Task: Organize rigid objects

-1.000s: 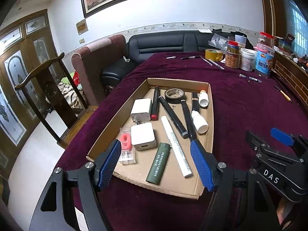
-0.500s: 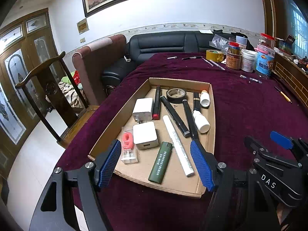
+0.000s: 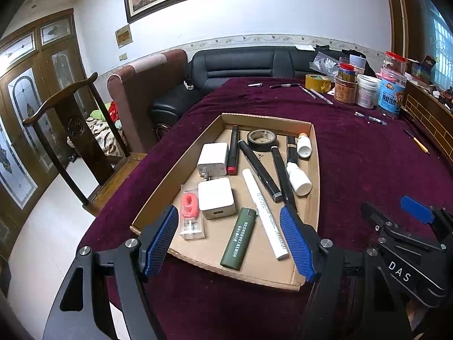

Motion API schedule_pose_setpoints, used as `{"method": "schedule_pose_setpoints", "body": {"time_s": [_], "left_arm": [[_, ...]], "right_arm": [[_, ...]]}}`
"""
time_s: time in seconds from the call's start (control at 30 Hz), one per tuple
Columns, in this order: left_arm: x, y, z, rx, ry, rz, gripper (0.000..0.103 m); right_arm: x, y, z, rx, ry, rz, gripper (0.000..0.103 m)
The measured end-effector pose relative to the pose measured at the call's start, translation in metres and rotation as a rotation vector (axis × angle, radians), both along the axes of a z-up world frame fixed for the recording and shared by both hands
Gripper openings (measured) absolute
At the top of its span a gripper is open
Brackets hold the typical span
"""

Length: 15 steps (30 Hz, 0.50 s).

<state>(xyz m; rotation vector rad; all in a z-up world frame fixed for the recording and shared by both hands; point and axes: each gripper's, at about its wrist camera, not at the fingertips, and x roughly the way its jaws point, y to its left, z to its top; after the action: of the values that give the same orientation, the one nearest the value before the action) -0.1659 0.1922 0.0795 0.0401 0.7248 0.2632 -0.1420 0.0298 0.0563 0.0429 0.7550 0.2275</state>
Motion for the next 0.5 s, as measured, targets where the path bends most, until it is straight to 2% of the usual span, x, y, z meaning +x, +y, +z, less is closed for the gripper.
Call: {"method": "schedule_pose_setpoints", "body": {"time_s": [0.27,0.4,0.43,0.47,0.5], "left_arm": [[-0.006,0.003,0.006,-0.023,-0.057,0.007,0.069],[-0.03,0.015,0.026,-0.071,-0.231,0.061,0.071],[-0.038,0.019,0.032,-0.078,-0.289,0.077,0.089],[-0.047,0.023,0.04,-0.081,-0.355,0.096,0.101],[-0.054,0.026,0.044,-0.083,-0.413,0.107,0.102]], "right_arm": [[-0.004,-0.001,-0.001,0.011,-0.019,-0.006,0.076],[-0.01,0.001,0.002,0.01,-0.054,-0.007,0.076],[-0.011,0.001,0.003,0.011,-0.068,-0.007,0.076],[-0.014,0.001,0.005,0.013,-0.085,-0.008,0.076],[-0.016,0.0,0.007,0.016,-0.101,-0.011,0.076]]}}
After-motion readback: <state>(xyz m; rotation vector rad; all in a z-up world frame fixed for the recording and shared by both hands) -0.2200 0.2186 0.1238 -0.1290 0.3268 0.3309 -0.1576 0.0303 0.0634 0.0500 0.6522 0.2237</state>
